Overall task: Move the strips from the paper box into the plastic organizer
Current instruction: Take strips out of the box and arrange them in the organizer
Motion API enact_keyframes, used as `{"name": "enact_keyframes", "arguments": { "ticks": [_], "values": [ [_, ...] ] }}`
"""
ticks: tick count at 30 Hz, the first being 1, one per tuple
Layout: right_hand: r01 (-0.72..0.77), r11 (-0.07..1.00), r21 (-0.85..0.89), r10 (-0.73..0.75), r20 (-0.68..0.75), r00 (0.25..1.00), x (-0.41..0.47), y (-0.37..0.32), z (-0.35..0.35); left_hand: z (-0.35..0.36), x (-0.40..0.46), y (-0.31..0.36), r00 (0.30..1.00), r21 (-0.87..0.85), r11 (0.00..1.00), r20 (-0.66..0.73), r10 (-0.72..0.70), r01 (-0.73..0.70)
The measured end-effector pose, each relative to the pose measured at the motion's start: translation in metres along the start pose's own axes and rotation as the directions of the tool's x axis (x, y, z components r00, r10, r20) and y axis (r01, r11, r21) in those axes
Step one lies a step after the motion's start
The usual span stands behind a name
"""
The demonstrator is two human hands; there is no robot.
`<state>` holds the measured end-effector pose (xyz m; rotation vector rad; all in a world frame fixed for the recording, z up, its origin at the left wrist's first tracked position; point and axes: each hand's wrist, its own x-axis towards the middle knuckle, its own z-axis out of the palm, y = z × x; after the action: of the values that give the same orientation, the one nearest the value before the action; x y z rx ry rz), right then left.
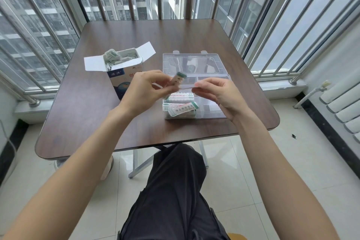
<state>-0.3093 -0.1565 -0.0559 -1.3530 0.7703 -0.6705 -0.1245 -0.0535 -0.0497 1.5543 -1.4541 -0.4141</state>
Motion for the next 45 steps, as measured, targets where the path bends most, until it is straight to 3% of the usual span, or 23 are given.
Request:
{"name": "enact_keyframes", "arguments": {
  "ticks": [6,12,14,17,21,25,29,33,35,39,42,45],
  "values": [
    [0.097,0.951,-0.295,-0.114,-0.038,0.993,0.001,-0.005,-0.004,-0.018,0.005,-0.014,0.983,-0.103,0.982,-0.069,-0.169,0.161],
    [0.156,0.807,-0.570,-0.232,-0.062,0.971,0.028,-0.001,0.019,-0.017,0.008,-0.021,0.980,-0.079,0.991,-0.161,-0.121,0.109],
    [0.176,0.695,-0.697,-0.251,-0.006,0.968,0.034,0.001,0.024,-0.015,0.010,-0.024,0.977,-0.075,0.990,-0.166,-0.134,0.123],
    [0.200,0.446,-0.872,-0.256,0.090,0.963,0.036,0.000,0.027,-0.011,0.013,-0.028,0.985,0.028,0.987,-0.074,-0.157,0.160],
    [0.217,0.239,-0.946,-0.198,0.172,0.965,0.038,-0.004,0.027,-0.001,0.026,-0.027,0.982,0.040,0.982,-0.039,-0.184,0.185],
    [0.217,0.287,-0.933,-0.151,0.180,0.972,0.040,-0.003,0.022,0.011,0.039,-0.023,0.986,0.144,0.976,0.003,-0.165,0.163],
    [0.215,0.492,-0.844,-0.150,0.161,0.975,0.035,-0.006,0.010,0.019,0.040,-0.020,0.987,0.275,0.956,0.096,-0.131,0.100],
    [0.261,0.563,-0.784,-0.255,0.136,0.957,0.018,-0.017,0.001,0.025,0.039,-0.022,0.992,0.333,0.942,0.108,-0.070,0.030],
    [0.325,0.538,-0.778,-0.258,0.215,0.942,0.006,-0.019,0.000,0.026,0.039,-0.022,0.990,0.388,0.922,0.137,-0.037,-0.019],
    [0.453,0.369,-0.812,-0.098,0.450,0.887,-0.010,-0.004,0.004,0.029,0.035,-0.025,0.985,0.473,0.869,0.144,0.090,-0.148],
    [0.480,0.276,-0.833,-0.104,0.470,0.876,-0.016,0.007,0.006,0.028,0.029,-0.024,0.963,0.520,0.811,0.109,0.247,-0.266],
    [0.472,0.237,-0.849,-0.129,0.454,0.882,-0.019,0.011,0.012,0.020,0.017,-0.025,0.978,0.435,0.881,-0.007,0.210,-0.186]
  ]
}}
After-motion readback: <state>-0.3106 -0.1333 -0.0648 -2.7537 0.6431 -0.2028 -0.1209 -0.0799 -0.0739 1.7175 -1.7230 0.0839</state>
